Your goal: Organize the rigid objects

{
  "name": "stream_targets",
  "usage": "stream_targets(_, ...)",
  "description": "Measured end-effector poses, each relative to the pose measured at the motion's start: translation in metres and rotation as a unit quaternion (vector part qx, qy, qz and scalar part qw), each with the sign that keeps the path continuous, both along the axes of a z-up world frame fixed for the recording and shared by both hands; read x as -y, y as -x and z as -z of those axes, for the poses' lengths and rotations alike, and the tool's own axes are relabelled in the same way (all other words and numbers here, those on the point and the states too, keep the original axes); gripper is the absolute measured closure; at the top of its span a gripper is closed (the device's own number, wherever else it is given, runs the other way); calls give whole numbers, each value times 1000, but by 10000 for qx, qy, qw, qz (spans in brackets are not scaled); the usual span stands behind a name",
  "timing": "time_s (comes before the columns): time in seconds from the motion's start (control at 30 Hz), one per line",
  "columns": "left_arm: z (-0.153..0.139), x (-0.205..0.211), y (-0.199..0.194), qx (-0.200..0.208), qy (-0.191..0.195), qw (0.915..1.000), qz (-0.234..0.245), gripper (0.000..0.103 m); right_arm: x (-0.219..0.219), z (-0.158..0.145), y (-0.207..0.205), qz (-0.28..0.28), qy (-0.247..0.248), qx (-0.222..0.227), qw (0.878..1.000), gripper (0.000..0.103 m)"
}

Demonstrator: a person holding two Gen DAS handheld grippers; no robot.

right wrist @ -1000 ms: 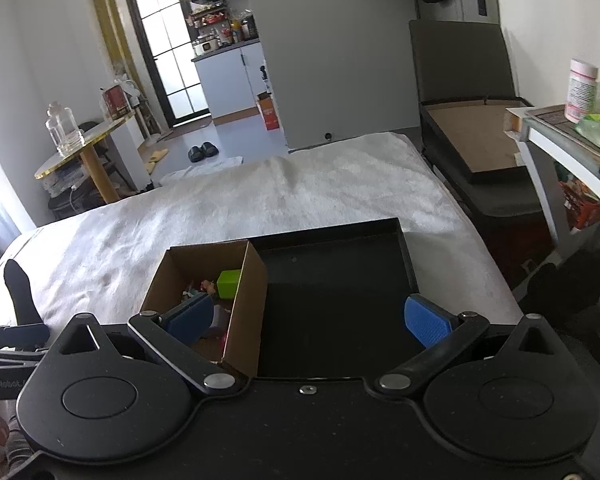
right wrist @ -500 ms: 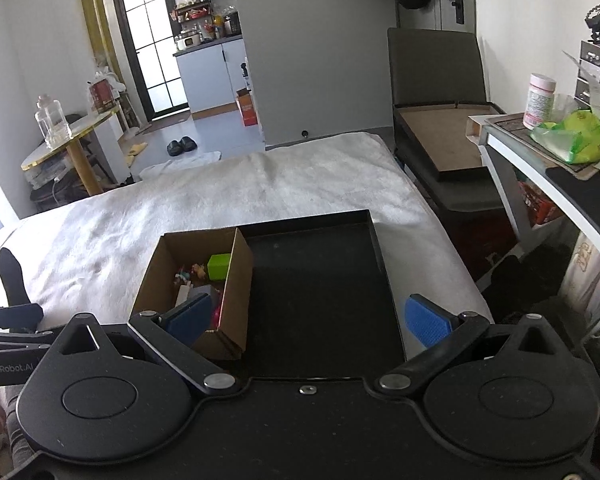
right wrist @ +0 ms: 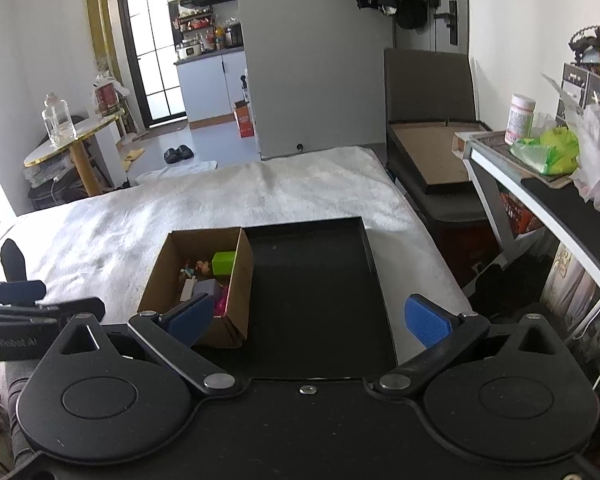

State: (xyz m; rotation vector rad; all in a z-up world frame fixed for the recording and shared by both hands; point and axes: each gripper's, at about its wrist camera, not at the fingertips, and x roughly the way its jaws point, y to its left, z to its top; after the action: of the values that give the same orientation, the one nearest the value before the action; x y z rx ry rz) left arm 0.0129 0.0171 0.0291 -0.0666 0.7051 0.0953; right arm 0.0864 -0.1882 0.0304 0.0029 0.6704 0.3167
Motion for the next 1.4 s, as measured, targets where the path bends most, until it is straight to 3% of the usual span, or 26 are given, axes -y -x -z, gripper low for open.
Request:
stream_targets(0.57, 5, 1, 7, -132, 100, 9999, 7, 12, -5, 10, 11, -143, 54, -178, 9997, 0)
stream_targets(0.7, 2, 6, 9, -96, -38, 9999, 40, 12, -5, 11, 10, -143, 37, -250, 9996, 0)
stream_targets(1.4, 5, 10, 10, -175, -43, 9998, 107, 12, -6, 11, 12, -151, 24, -221, 9996, 0)
